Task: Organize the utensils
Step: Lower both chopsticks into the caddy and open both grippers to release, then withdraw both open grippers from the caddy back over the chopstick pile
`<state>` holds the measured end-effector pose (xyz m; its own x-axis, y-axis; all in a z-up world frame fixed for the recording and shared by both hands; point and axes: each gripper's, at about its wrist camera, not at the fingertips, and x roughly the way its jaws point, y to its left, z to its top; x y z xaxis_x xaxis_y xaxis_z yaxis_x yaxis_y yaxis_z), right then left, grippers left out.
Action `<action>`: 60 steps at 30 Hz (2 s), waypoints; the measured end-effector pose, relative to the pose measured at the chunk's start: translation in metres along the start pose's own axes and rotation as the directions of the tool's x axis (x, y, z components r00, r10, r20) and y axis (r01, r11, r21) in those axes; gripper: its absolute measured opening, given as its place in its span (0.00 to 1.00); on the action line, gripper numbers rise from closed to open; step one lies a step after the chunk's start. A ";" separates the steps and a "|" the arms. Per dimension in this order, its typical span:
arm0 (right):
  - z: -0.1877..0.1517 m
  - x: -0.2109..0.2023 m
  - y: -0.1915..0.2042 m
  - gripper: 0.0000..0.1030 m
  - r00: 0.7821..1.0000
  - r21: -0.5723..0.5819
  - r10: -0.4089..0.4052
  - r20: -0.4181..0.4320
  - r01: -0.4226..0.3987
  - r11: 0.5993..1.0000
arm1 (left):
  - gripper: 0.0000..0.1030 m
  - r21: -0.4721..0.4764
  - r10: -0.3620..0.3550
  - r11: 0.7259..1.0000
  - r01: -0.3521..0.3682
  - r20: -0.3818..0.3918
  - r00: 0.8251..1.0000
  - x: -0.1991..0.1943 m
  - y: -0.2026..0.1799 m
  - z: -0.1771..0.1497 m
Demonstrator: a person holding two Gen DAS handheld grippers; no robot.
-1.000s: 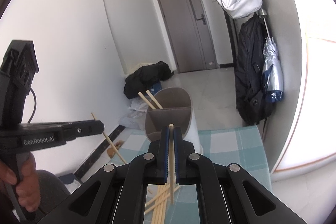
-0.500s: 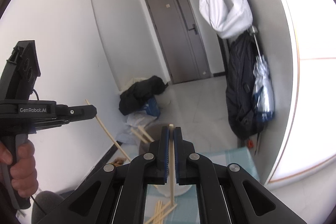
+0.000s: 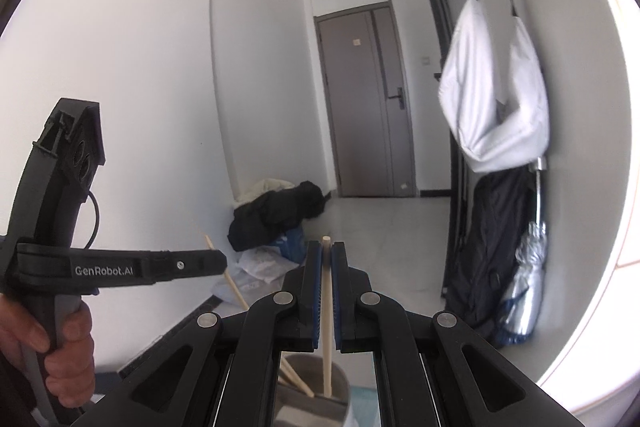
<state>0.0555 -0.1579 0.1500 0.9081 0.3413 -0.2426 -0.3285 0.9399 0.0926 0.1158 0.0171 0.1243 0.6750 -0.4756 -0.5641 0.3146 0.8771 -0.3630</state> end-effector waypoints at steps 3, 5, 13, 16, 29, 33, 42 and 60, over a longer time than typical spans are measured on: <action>-0.005 0.021 0.002 0.04 1.000 -0.024 0.003 -0.026 -0.004 1.000 | 0.01 -0.011 0.002 1.000 -0.003 -0.007 1.000 0.011 0.011 0.002; -0.010 0.034 0.000 0.04 0.999 -0.022 0.009 -0.049 -0.010 1.000 | 0.01 -0.021 0.005 1.000 -0.005 -0.008 1.000 0.019 0.019 0.001; -0.031 0.062 -0.003 0.04 0.990 -0.048 0.027 -0.138 -0.034 0.998 | 0.01 -0.086 -0.019 0.996 0.016 -0.026 0.999 0.040 0.035 -0.012; -0.036 0.069 -0.002 0.04 0.986 -0.075 0.020 -0.167 -0.033 0.997 | 0.01 -0.079 0.003 0.997 -0.006 -0.039 0.999 0.048 0.038 -0.016; -0.059 0.077 -0.006 0.16 0.969 0.000 0.041 -0.244 -0.042 0.999 | 0.36 -0.101 0.087 0.990 -0.099 -0.113 0.990 0.045 0.051 -0.024; -0.063 0.067 -0.015 0.24 0.969 0.058 0.014 -0.246 0.001 0.998 | 0.43 -0.086 0.135 0.986 -0.144 -0.100 0.986 0.036 0.050 -0.030; -0.058 0.024 -0.025 0.42 0.983 0.136 -0.021 -0.183 0.047 0.990 | 0.59 -0.049 0.233 0.971 -0.235 -0.034 0.972 0.011 0.035 -0.042; -0.083 -0.045 -0.018 0.71 0.990 0.156 -0.068 -0.126 0.087 0.984 | 0.82 0.017 0.306 0.951 -0.307 0.071 0.950 -0.024 0.012 -0.084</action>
<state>-0.0012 -0.1894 0.0789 0.8884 0.2746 -0.3678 -0.2036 0.9539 0.2203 0.0473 0.0333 0.0714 0.7843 -0.1788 -0.5941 0.1035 0.9818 -0.1590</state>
